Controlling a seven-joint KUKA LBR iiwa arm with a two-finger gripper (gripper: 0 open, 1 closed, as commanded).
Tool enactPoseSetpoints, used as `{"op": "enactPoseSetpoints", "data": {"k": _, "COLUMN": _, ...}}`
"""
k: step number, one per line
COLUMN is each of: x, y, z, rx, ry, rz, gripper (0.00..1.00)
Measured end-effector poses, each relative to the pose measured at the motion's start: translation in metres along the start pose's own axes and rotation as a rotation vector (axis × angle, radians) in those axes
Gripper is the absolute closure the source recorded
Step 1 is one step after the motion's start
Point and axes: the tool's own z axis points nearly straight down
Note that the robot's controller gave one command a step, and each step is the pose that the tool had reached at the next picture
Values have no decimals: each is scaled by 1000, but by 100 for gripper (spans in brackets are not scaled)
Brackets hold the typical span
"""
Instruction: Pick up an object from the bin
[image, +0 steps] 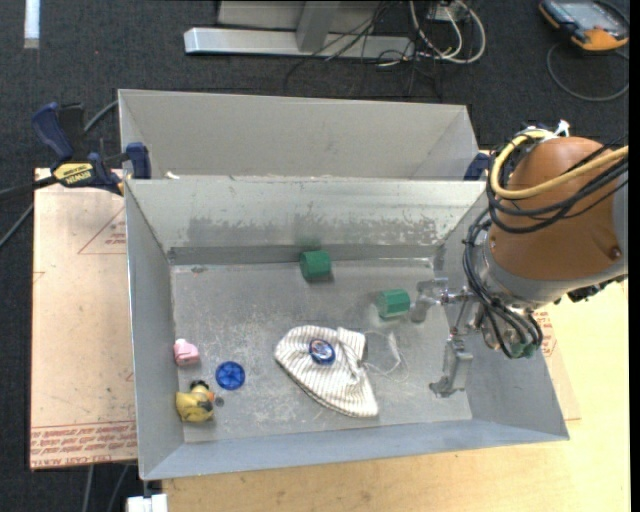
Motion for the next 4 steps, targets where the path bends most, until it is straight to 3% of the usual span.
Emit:
{"op": "enactPoseSetpoints", "data": {"k": 1, "x": -1, "y": 0, "z": -4, "rx": 1, "ry": -8, "rz": -3, "gripper": 0}}
{"op": "enactPoseSetpoints", "data": {"k": 2, "x": -35, "y": 68, "z": 124, "rx": -2, "ry": -8, "rz": 83, "gripper": 0}}
{"op": "enactPoseSetpoints", "data": {"k": 3, "x": -18, "y": 78, "z": 112, "rx": 2, "ry": -6, "rz": -526, "gripper": 0}}
{"op": "enactPoseSetpoints", "data": {"k": 4, "x": -25, "y": 80, "z": 112, "rx": 0, "ry": -8, "rz": -331, "gripper": 0}}
